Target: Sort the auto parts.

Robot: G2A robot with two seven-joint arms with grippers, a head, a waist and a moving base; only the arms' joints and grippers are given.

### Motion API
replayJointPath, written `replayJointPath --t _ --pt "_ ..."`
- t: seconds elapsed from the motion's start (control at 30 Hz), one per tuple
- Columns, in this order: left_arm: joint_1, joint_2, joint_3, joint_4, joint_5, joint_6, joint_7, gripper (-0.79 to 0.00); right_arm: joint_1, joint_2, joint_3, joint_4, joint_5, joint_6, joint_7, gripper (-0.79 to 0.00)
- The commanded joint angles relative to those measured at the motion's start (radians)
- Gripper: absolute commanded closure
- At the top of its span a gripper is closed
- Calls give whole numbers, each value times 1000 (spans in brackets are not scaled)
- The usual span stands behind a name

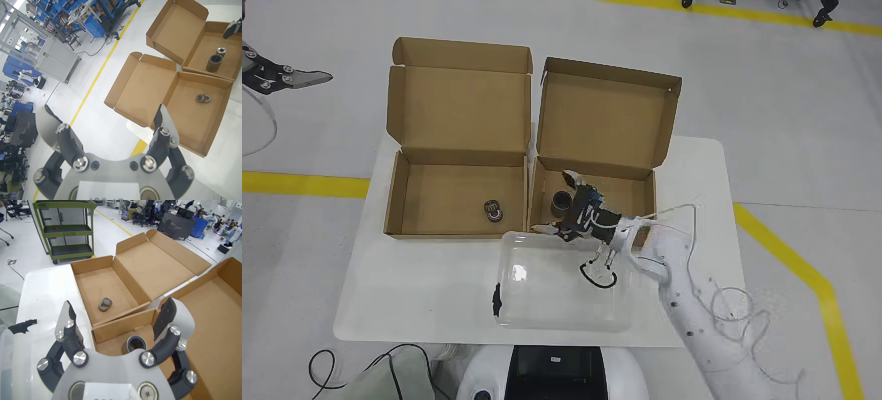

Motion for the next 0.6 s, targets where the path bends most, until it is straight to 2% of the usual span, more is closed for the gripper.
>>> replayJointPath --t 0.0,0.17,0.57 --pt "0 0 0 0 0 0 0 -785 -51 12 44 -39 -7 0 1 -785" --pt "0 0 0 0 0 0 0 -785 -176 38 146 -136 -30 26 -9 -785" --pt "0 0 0 0 0 0 0 -785 -490 83 376 -318 -35 94 -170 -785"
